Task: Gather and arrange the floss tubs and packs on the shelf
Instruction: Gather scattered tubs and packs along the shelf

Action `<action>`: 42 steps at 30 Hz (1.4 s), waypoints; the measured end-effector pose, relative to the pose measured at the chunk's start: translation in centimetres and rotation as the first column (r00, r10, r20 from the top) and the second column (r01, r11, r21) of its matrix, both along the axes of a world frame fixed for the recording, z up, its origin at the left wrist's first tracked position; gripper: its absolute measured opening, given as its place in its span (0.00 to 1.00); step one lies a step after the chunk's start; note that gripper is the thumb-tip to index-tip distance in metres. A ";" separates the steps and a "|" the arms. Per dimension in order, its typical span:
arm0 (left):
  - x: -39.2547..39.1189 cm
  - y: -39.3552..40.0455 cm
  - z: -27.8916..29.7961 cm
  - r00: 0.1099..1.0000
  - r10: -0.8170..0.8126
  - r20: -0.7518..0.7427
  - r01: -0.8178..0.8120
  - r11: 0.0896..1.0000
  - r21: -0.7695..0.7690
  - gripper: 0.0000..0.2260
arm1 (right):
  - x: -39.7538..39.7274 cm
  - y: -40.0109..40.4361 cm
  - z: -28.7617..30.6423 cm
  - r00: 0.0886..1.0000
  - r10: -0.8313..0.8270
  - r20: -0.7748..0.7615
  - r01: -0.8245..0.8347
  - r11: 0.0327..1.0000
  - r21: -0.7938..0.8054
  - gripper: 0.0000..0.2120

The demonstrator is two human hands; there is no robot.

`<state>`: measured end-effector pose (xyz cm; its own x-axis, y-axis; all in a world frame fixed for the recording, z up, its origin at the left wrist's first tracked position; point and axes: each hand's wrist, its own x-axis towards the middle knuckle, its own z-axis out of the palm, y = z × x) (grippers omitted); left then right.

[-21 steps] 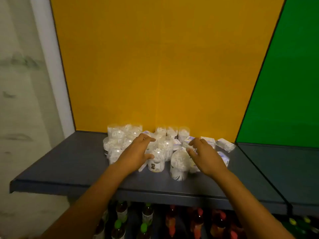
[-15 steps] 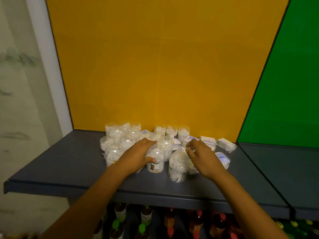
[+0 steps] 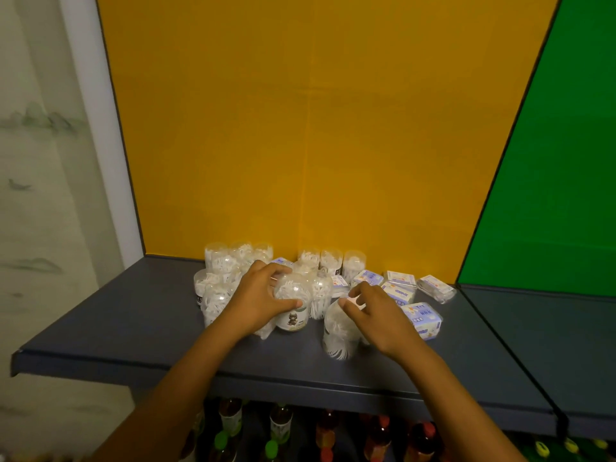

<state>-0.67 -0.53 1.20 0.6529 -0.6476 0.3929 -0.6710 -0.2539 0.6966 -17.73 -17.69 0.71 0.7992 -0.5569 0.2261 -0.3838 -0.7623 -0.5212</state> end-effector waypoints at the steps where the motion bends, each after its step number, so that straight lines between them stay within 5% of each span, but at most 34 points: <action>1: 0.0 0.2 0.3 0.999 0.003 -0.036 -0.004 0.999 -0.035 0.27 | 0.0 0.2 -0.1 1.000 -0.001 -0.011 0.001 1.000 0.004 0.19; 11: -0.8 2.1 0.8 0.955 -0.109 -0.275 0.017 0.947 -0.319 0.21 | 0.7 1.9 -1.0 0.999 0.012 -0.032 -0.013 0.999 -0.035 0.28; 21: -4.1 1.0 3.6 0.957 -0.160 -0.241 0.069 0.935 -0.347 0.24 | -4.5 0.2 2.7 0.947 -0.014 0.322 -0.126 0.903 0.411 0.29; 35: -18.0 -8.4 7.2 0.939 -0.296 -0.176 0.213 0.901 -0.378 0.24 | -22.3 -7.8 7.6 0.850 0.074 0.522 -0.262 0.918 0.297 0.26; 42: -26.2 -14.4 5.9 0.935 -0.309 -0.173 0.231 0.902 -0.365 0.23 | -31.2 -13.3 6.3 0.857 0.001 0.516 -0.160 0.951 0.264 0.22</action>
<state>-26.87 -14.91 7.10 0.5669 -0.6676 0.4827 -0.4986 0.1885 0.8461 -48.92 -31.04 7.06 0.6628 -0.5989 0.4494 0.0484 -0.5646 -0.8239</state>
